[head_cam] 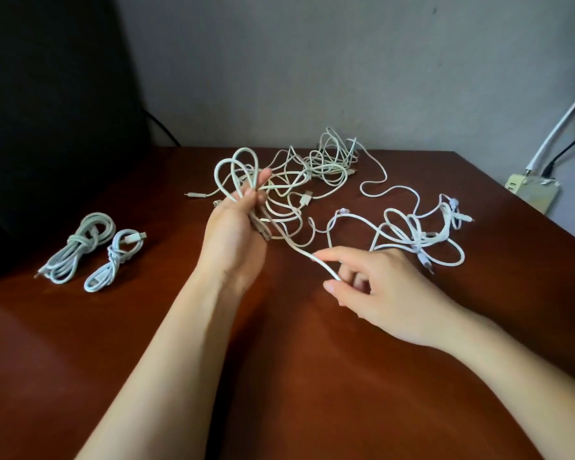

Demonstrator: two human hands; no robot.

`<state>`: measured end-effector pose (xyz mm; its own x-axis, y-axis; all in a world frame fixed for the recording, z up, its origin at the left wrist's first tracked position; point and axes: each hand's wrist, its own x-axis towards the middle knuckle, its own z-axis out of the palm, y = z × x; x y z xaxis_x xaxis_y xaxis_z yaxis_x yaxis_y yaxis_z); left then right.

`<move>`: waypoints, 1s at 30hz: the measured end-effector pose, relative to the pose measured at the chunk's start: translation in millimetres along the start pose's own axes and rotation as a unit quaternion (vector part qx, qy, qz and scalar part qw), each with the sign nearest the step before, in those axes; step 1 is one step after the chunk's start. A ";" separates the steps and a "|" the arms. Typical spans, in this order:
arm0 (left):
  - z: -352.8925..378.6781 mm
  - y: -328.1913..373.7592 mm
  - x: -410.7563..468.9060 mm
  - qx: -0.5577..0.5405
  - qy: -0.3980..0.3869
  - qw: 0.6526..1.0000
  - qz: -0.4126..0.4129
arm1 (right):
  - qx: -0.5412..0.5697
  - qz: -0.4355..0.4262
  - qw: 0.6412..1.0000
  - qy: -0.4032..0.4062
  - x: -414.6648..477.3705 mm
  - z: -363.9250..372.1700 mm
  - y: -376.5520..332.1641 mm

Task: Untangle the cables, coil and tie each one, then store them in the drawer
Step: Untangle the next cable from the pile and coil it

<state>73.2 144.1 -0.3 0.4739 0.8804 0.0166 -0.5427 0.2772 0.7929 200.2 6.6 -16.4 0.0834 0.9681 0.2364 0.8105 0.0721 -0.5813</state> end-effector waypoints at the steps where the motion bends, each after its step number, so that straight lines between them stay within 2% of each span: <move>1: -0.6 1.3 -0.4 -0.007 0.004 1.000 0.004 | -0.012 -0.012 1.000 0.014 -0.3 0.4 1.2; 7: -0.6 3.7 -1.8 -0.052 -0.018 0.998 -0.036 | -0.070 -0.120 0.988 0.072 -3.4 1.2 0.8; 9: -0.5 2.7 -2.4 -0.015 -0.032 0.998 -0.058 | -0.086 -0.159 0.978 0.100 -2.6 0.8 0.5; 12: 0.7 -3.3 -5.4 0.104 -0.054 0.989 -0.095 | -0.076 -0.191 0.968 0.143 -0.4 -2.1 0.2; 17: 12.4 -12.0 -19.4 0.239 -0.157 0.947 -0.148 | -0.006 -0.175 0.960 0.218 2.5 -8.8 2.2; 20: 18.2 -13.8 -29.0 0.277 -0.219 0.919 -0.177 | 0.030 -0.155 0.955 0.251 3.3 -11.1 3.0; 26: 21.2 -15.0 -32.9 0.286 -0.304 0.867 -0.271 | -0.048 -0.152 0.928 0.335 4.8 -15.2 5.1; 30: 20.0 -12.1 -34.4 0.273 -0.330 0.861 -0.273 | -0.085 -0.127 0.929 0.336 5.8 -19.4 8.6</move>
<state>77.3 102.8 1.7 0.9437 0.2158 -0.2507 0.2086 0.2000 0.9573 218.8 8.2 -4.9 0.1747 0.5525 0.8150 0.9284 0.1833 -0.3232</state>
